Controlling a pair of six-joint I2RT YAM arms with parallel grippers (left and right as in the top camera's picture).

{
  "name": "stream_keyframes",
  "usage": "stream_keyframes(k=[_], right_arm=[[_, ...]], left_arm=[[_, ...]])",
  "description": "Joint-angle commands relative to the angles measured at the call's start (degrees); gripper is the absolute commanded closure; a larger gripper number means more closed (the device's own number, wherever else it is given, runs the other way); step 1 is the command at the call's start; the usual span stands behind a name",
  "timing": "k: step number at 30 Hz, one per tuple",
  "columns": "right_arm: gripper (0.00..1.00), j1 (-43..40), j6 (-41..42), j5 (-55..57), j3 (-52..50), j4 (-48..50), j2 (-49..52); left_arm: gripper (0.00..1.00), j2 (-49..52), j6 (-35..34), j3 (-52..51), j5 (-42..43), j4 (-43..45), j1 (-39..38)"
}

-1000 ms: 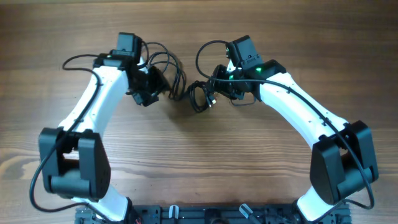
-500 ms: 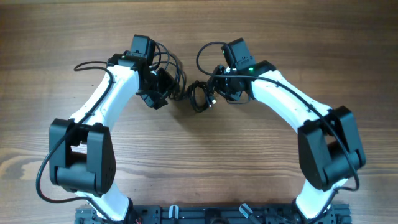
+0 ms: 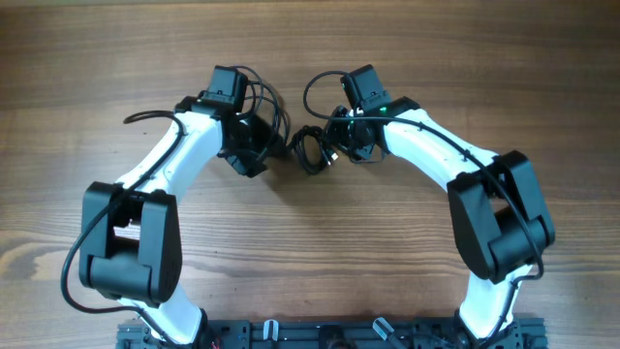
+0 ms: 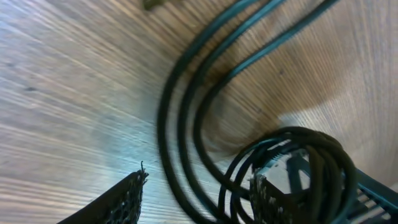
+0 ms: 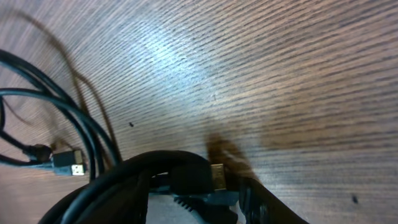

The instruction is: Untangle cables

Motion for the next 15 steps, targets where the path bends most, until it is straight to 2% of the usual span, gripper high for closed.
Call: stream_keyframes(k=[1,15], right_arm=[[0.51,0.09,1.18,0.52,-0.26,0.96,1.99],[0.51,0.09,-0.02,0.98,-0.26,0.11,2.01]], left_arm=[[0.42,0.76,-1.16,-0.81,1.14,1.97,-1.99],[0.44,5.81,-1.14,-0.85,-1.05,2.47,-4.5]])
